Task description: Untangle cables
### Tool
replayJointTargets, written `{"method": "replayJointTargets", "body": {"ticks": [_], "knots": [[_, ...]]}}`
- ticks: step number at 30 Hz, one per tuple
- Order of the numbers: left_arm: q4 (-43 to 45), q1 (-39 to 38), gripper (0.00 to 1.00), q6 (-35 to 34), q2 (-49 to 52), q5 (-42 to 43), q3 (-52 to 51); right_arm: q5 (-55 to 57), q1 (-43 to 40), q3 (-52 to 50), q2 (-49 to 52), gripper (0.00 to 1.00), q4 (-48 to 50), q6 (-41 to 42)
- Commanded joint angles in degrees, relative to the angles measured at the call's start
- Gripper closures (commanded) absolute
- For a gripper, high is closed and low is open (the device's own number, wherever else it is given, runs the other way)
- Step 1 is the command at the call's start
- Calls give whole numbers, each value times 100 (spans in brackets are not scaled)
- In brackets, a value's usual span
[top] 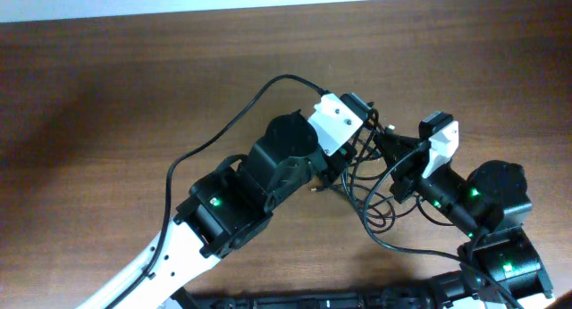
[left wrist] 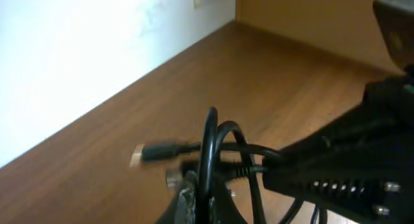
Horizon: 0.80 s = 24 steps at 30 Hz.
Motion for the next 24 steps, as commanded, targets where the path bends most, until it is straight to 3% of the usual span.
{"method": "replayJointTargets", "body": {"ticks": [1, 8, 11, 16, 18, 19, 24], "knots": [[173, 13, 100, 61, -192, -160, 50, 70, -15, 79, -28, 96, 0, -76], [-369, 13, 100, -1910, -192, -3386, 50, 697, -15, 79, -35, 96, -2, 522], [-568, 13, 100, -2028, -192, -3574, 50, 754, -15, 79, -35, 96, 0, 603], [-560, 11, 100, -2024, -214, -3569, 52, 1864, -15, 79, -33, 94, -317, 1217], [-535, 11, 100, -2020, -262, -3547, 55, 1930, -15, 79, -33, 19, -389, 1213], [-496, 11, 100, -2020, -317, -3526, 55, 1932, -15, 79, -33, 1, -387, 1215], [-210, 11, 100, -1637, -841, -3504, 55, 1928, -15, 79, -33, 1, -387, 1215]]}}
